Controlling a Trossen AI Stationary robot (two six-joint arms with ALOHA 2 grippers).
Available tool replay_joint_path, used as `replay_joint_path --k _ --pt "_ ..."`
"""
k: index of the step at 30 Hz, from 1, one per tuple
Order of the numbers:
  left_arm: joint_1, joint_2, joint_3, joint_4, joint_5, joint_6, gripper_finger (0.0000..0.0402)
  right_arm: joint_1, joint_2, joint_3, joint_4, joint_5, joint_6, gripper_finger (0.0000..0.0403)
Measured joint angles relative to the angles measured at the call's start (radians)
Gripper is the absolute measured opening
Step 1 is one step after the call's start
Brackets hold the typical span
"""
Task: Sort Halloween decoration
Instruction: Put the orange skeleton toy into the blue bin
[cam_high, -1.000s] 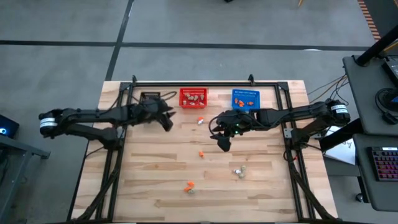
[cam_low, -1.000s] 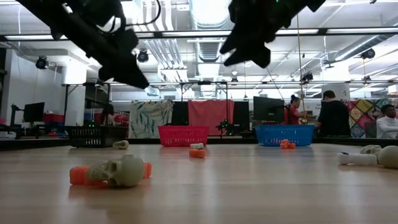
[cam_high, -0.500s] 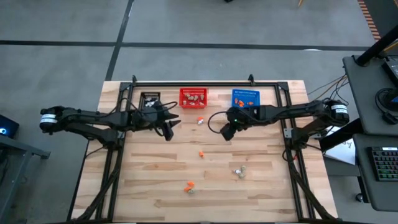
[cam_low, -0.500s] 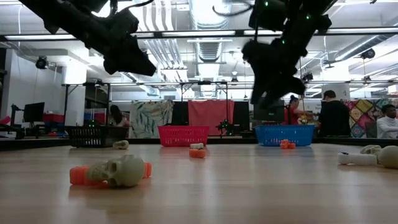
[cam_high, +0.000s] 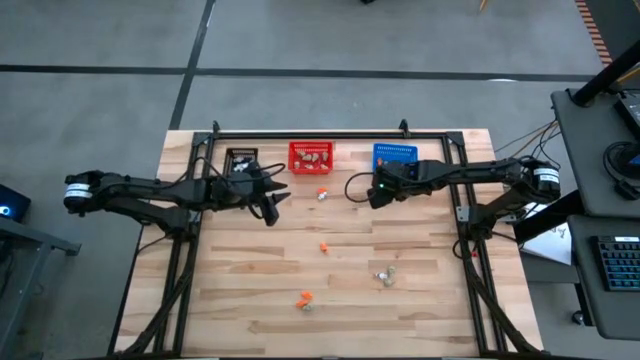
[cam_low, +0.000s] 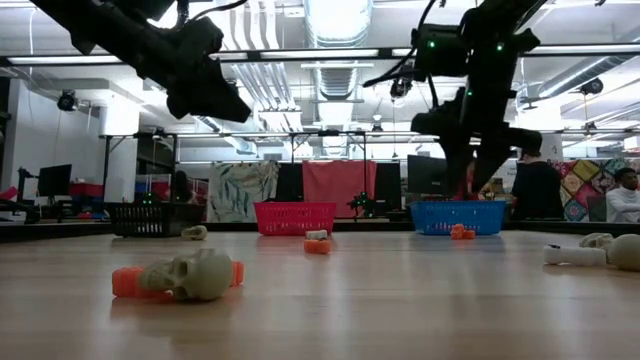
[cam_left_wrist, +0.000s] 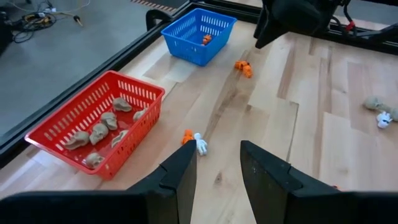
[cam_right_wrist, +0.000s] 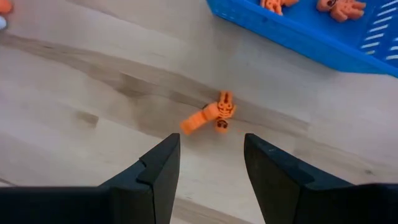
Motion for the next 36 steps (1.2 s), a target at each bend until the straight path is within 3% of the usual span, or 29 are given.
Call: replay_joint_path --k 5,23,36 --pt "0.0 0.0 0.0 0.0 -0.028 0.005 0.0107 0.001 0.017 -0.002 0.017 0.017 0.017 0.017" --pt "0.0 0.0 0.0 -0.001 -0.028 0.005 0.0107 -0.015 0.294 0.052 0.093 0.024 -0.065 0.017" --pt "0.0 0.0 0.0 -0.001 -0.044 0.02 0.0107 -0.014 0.316 0.078 0.088 0.017 -0.095 0.0168"
